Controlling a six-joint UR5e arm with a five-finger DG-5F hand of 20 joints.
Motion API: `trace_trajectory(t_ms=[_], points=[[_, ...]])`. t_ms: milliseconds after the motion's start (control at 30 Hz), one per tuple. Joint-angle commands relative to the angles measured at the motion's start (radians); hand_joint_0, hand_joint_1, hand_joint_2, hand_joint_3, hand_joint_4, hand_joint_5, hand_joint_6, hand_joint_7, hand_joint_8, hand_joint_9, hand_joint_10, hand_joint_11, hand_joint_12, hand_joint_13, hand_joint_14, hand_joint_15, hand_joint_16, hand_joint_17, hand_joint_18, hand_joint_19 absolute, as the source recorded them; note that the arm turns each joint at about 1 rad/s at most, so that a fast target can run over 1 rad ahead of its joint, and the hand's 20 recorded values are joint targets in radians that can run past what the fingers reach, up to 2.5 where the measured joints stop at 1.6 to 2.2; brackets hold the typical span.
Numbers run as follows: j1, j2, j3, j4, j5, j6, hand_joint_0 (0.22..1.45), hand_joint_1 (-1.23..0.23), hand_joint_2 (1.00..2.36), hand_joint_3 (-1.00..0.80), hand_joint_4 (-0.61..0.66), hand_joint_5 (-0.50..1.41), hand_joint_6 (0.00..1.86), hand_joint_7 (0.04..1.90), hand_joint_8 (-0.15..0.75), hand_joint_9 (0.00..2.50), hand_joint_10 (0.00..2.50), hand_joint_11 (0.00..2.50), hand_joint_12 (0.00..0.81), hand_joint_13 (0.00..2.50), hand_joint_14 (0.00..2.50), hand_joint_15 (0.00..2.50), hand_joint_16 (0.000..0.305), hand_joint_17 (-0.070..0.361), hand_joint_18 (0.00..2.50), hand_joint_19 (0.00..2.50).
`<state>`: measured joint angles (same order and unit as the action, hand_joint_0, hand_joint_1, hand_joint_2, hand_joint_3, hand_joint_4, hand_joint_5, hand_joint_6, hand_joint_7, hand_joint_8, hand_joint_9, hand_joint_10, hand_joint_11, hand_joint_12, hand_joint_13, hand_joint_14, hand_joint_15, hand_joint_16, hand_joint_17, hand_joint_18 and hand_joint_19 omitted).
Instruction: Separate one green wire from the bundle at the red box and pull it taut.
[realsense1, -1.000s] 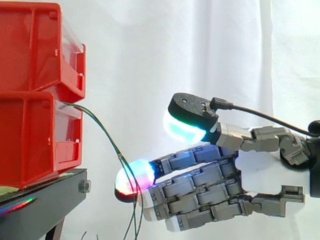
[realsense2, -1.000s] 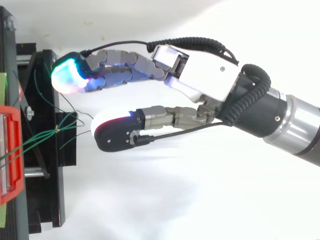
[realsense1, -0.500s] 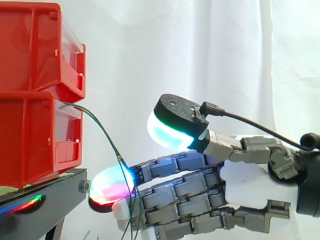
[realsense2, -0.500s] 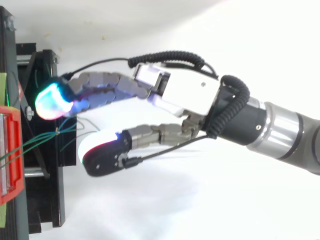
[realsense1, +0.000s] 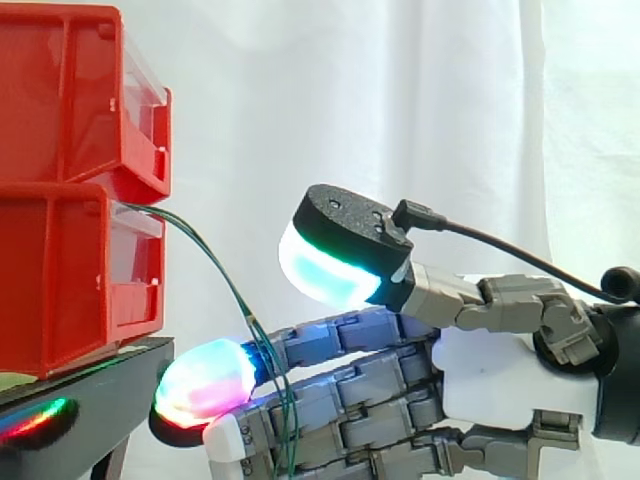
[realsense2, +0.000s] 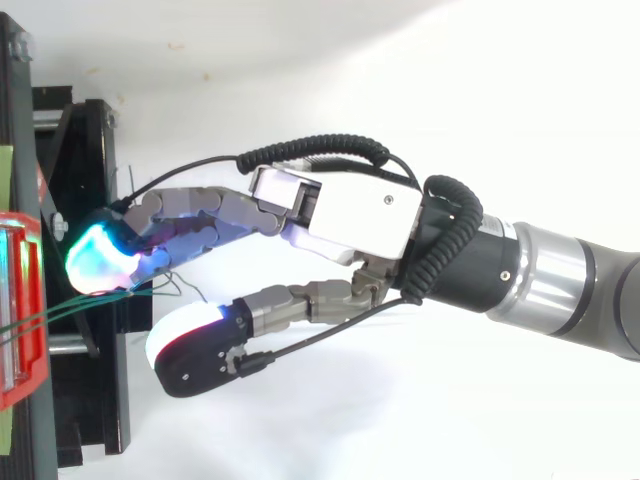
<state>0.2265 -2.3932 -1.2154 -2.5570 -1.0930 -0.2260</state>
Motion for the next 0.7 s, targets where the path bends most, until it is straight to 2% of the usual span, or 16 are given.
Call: trace_trajectory(t_ms=[0, 167, 300, 667], points=[[-0.003, 0.000, 0.004, -0.002, 0.001, -0.003, 0.58, -0.57, 1.00, -0.45, 0.30, -0.13, 0.50, 0.83, 0.287, 0.65, 0.00, 0.04, 0.355, 0.48, 0.00, 0.10, 0.053, 0.120, 0.46, 0.28], [-0.010, 0.000, 0.007, 0.008, -0.001, -0.001, 0.58, -0.57, 1.00, -0.45, 0.31, -0.12, 0.50, 0.89, 0.288, 0.65, 0.00, 0.06, 0.356, 0.49, 0.00, 0.11, 0.053, 0.120, 0.46, 0.28], [-0.013, 0.000, 0.024, 0.000, -0.002, 0.000, 0.58, -0.57, 1.00, -0.45, 0.31, -0.11, 0.50, 0.95, 0.287, 0.65, 0.00, 0.06, 0.355, 0.49, 0.00, 0.12, 0.053, 0.120, 0.47, 0.29], [-0.007, 0.002, 0.024, -0.003, -0.002, 0.002, 0.60, -0.62, 1.01, -0.41, 0.24, -0.09, 0.50, 1.18, 0.288, 0.65, 0.00, 0.09, 0.355, 0.49, 0.00, 0.13, 0.053, 0.119, 0.47, 0.30]])
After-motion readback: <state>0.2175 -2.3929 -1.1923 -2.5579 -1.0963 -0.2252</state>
